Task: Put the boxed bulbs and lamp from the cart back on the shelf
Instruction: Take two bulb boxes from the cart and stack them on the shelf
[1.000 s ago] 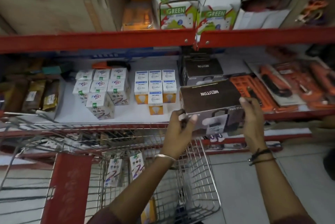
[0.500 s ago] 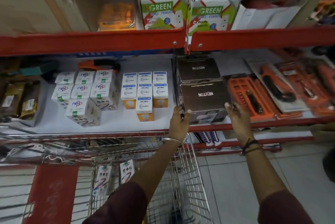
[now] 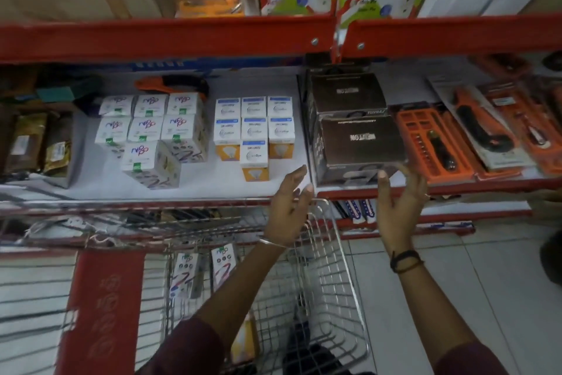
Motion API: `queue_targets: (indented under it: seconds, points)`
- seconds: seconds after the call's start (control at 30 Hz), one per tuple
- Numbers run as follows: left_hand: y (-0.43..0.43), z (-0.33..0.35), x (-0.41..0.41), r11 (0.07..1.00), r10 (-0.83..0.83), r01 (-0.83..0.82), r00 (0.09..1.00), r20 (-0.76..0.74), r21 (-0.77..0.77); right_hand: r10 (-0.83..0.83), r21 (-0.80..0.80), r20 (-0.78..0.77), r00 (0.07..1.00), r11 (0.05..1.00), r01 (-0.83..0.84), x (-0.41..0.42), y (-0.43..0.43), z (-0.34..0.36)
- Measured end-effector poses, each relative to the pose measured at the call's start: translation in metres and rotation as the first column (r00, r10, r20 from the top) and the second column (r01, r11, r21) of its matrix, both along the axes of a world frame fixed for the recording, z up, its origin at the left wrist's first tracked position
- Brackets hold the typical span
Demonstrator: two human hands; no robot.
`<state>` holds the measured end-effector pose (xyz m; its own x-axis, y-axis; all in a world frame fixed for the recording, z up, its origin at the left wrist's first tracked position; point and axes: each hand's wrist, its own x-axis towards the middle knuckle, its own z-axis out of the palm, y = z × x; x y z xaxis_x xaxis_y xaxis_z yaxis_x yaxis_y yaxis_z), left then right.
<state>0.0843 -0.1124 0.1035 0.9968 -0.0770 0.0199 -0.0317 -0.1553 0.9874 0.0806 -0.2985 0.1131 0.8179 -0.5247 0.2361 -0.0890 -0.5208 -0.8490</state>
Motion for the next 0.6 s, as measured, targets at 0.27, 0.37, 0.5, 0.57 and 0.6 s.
queue_targets:
  seconds: [0.27, 0.37, 0.5, 0.57, 0.6]
  points:
    - [0.144, -0.082, -0.101, 0.938, -0.021, 0.084, 0.982, -0.188, 0.337, 0.544, 0.061, -0.297, 0.785, 0.831, -0.553, -0.097, 0.126, -0.074]
    - [0.187, -0.125, -0.127, 0.845, -0.06, 0.233, 0.935, -0.349, 0.48, 0.638, 0.099, -0.512, 0.574, 0.708, -0.699, -0.12, 0.169, -0.123]
    - [0.238, -0.209, -0.171, 0.694, -0.078, 0.461, 0.812, -0.578, 0.553, 0.653, 0.249, -0.727, 0.212, 0.539, -0.805, -0.134, 0.212, -0.187]
    - [0.255, -0.232, -0.184, 0.637, -0.066, 0.547, 0.741, -0.668, 0.543, 0.572, 0.281, -0.819, 0.052, 0.478, -0.832, -0.139, 0.226, -0.217]
    - [0.261, -0.24, -0.186, 0.596, -0.081, 0.606, 0.698, -0.711, 0.527, 0.527, 0.282, -0.85, -0.006, 0.446, -0.85, -0.14, 0.231, -0.23]
